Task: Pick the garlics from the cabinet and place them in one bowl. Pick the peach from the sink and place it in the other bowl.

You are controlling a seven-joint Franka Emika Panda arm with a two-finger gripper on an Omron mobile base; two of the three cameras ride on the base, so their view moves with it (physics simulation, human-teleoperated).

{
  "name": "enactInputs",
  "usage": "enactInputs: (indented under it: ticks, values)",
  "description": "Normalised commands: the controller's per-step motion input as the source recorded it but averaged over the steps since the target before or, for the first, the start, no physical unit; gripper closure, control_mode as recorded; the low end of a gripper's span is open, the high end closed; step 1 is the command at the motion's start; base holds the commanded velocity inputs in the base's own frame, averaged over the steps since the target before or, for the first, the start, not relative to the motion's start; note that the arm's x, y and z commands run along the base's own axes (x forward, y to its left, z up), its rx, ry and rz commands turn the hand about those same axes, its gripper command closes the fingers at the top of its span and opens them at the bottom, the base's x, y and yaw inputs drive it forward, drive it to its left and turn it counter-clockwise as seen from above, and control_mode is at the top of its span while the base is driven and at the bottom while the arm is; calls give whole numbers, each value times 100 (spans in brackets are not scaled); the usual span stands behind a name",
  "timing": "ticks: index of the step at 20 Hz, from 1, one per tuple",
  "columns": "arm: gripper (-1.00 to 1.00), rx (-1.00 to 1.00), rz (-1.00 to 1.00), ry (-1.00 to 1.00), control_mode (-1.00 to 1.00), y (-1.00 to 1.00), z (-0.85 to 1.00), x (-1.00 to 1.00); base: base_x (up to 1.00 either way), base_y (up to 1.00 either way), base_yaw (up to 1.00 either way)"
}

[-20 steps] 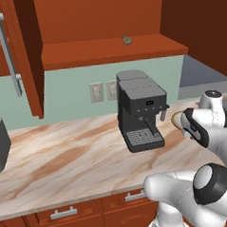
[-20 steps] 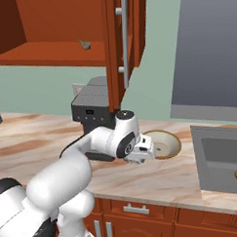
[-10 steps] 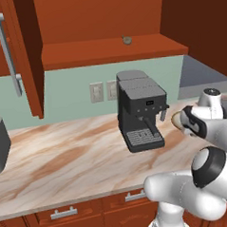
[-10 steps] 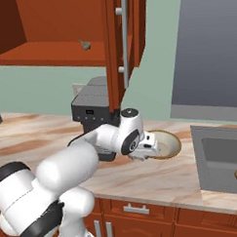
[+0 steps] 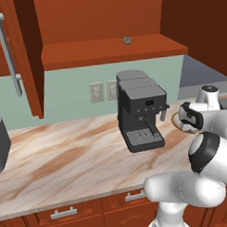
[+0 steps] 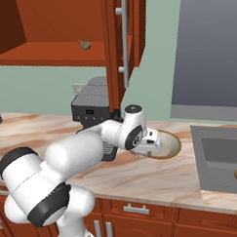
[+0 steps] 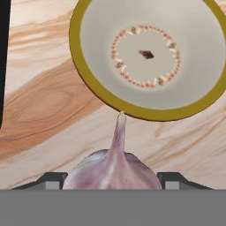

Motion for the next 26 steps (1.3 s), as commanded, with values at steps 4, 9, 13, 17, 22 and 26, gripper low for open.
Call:
enactInputs:
  ticks: [4, 9, 13, 17, 22, 26]
  values:
    - [100, 0, 0, 0, -100, -9, 0, 14, 0, 0, 0]
    - [100, 0, 0, 0, -100, -17, -1, 22, 0, 0, 0]
    - [100, 0, 0, 0, -100, -15, -3, 27, 0, 0, 0]
    - [100, 0, 0, 0, -100, -18, -6, 28, 0, 0, 0]
    - [100, 0, 0, 0, -100, -18, -17, 30, 0, 0, 0]
    - [100, 0, 2, 0, -100, -12, -21, 31, 0, 0, 0]
